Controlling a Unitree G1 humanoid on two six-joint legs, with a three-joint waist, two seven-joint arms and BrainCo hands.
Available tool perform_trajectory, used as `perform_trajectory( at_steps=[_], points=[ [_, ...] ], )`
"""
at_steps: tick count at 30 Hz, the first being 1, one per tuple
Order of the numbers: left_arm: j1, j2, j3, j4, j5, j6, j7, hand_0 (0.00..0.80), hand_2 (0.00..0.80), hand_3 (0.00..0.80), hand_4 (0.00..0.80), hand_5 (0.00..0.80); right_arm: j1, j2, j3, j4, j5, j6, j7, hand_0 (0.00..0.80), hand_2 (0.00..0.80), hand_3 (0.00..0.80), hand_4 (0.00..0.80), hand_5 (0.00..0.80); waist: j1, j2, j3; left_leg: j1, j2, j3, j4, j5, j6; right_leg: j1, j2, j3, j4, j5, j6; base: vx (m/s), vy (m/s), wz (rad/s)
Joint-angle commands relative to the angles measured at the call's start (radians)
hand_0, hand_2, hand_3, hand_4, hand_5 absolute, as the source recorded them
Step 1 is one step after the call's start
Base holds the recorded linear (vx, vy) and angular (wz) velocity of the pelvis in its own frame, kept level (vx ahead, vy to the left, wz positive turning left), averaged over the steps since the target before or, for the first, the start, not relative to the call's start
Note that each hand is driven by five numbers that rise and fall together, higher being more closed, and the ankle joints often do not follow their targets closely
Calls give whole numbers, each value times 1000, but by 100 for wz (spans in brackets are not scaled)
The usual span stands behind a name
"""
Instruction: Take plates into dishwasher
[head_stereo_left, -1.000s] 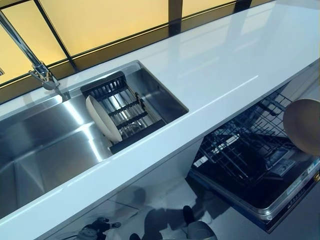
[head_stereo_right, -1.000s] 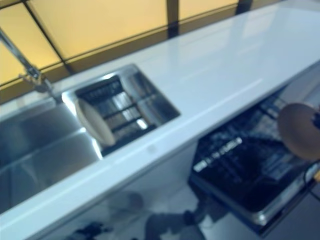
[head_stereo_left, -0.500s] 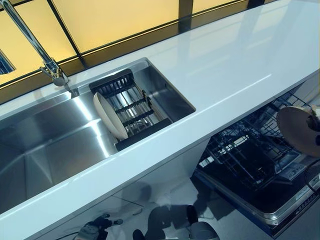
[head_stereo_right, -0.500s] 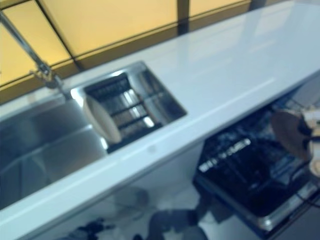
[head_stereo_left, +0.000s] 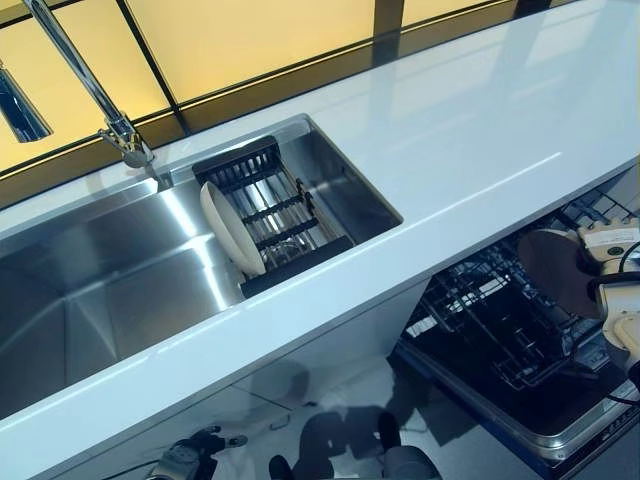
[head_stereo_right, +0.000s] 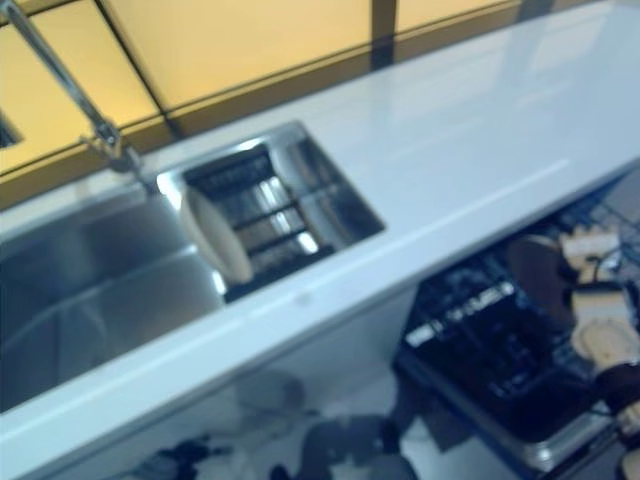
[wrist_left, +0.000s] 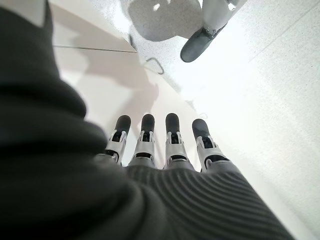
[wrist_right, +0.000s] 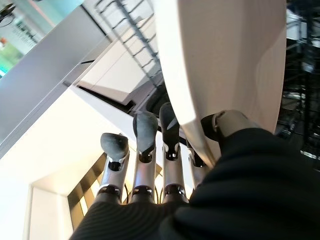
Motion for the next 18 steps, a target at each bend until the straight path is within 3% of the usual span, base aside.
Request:
perform_trajectory(
  at_steps=[1, 18],
  points=[
    [-59, 39, -34, 13, 43, 10, -11, 0, 0, 0, 0, 0, -137, 32, 45, 50, 10, 66, 1, 800, 800, 800, 800, 800, 33, -64, 2, 44, 8, -37, 4, -50, 7, -15, -63, -21, 4, -16, 88, 0, 0, 0],
    [-95, 23, -47, 28, 47, 22, -12, 0, 0, 0, 0, 0, -180, 136, 120, 174, 154, 96, 25, 800, 800, 800, 800, 800, 59, -56, 13, 40, 11, -51, 4, -44, 3, -10, -75, -39, 4, -15, 88, 1, -3, 3]
  ],
)
